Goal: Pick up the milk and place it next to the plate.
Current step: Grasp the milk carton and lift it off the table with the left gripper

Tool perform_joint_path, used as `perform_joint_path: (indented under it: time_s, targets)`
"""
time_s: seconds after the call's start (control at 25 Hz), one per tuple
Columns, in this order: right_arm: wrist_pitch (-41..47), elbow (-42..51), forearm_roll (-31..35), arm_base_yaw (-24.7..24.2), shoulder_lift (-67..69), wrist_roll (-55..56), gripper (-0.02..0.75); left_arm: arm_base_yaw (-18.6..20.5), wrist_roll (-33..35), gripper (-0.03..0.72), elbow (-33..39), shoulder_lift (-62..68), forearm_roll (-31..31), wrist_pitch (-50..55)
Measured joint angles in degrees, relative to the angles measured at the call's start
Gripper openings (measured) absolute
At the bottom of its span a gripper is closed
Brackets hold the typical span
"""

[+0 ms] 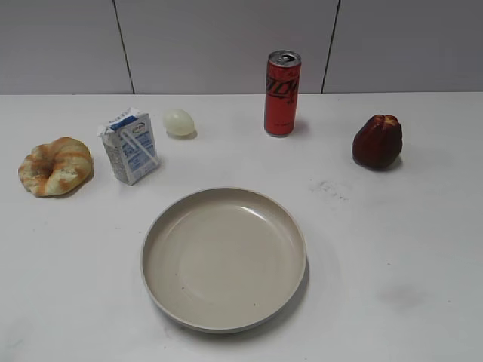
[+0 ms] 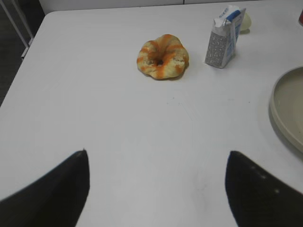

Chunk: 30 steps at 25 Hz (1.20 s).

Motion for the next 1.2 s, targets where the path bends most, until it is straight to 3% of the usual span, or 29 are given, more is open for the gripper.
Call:
perform_joint_path:
  time_s: [0.64, 0.76, 1.04, 1.2]
  targets:
    - [0.0, 0.0, 0.0, 0.0, 0.0, 0.0, 0.466, 0.0, 0.0, 0.651, -0.2, 4.4, 0.0, -0.6]
    - [0.0, 0.0, 0.0, 0.0, 0.0, 0.0, 0.466, 0.0, 0.0, 0.651, -0.9, 11.4, 0.2, -3.9]
    - [0.0, 0.0, 0.0, 0.0, 0.0, 0.0, 0.466, 0.0, 0.0, 0.651, -1.5, 35.7, -0.1, -27.9]
    - [0.0, 0.0, 0.0, 0.0, 0.0, 0.0, 0.466, -1.2, 2.6, 0.651, -6.6, 53.8, -0.3, -34.0]
